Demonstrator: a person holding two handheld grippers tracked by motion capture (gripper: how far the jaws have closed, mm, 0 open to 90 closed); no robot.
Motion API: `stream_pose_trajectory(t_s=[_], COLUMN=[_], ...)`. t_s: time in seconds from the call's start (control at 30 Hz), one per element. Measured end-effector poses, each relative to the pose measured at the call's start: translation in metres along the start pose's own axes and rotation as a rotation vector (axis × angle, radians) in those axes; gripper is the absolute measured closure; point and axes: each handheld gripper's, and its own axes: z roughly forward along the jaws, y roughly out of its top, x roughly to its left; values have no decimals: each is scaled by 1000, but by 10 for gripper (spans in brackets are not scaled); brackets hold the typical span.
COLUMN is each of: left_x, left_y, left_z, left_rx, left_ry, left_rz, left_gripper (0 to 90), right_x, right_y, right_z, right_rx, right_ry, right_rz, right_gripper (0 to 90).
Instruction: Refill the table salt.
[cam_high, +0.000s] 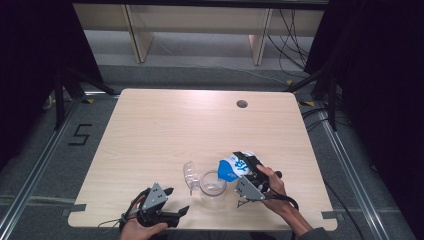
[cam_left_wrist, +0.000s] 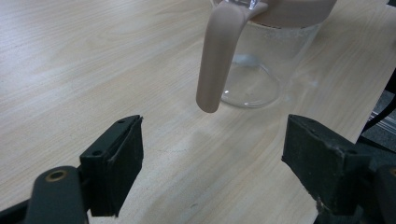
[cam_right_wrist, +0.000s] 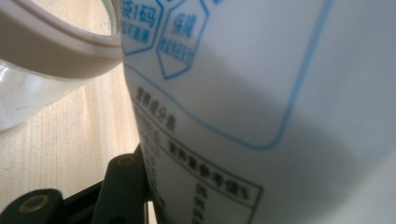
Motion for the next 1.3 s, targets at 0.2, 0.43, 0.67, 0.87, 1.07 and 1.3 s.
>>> stream_pose_trajectory(t_s=[0.2, 0.43, 0.67, 0.87, 1.07, 1.3], left_x=[1, 2, 1, 2, 2, 2], left_y=[0, 0, 0, 0, 1, 1], left_z=[-1, -2, -1, -1, -1, -1], left_rx=[-2, 9, 0, 6, 17, 5], left_ry=[10, 13, 1, 0, 8, 14], left_rz=[14, 23, 13, 20, 21, 40], left_gripper=[199, 199, 199, 199, 199, 199], right_x=[4, 4, 4, -1, 3, 2], right_y=[1, 4, 2, 1, -1, 1], right_z=[-2, -3, -1, 0, 2, 0], right_rx=[21, 10, 2, -3, -10, -2], right_ry=[4, -15, -24, -37, -32, -53], right_rz=[51, 7, -37, -148, -118, -154], right_gripper=[504, 506, 506, 508, 508, 511])
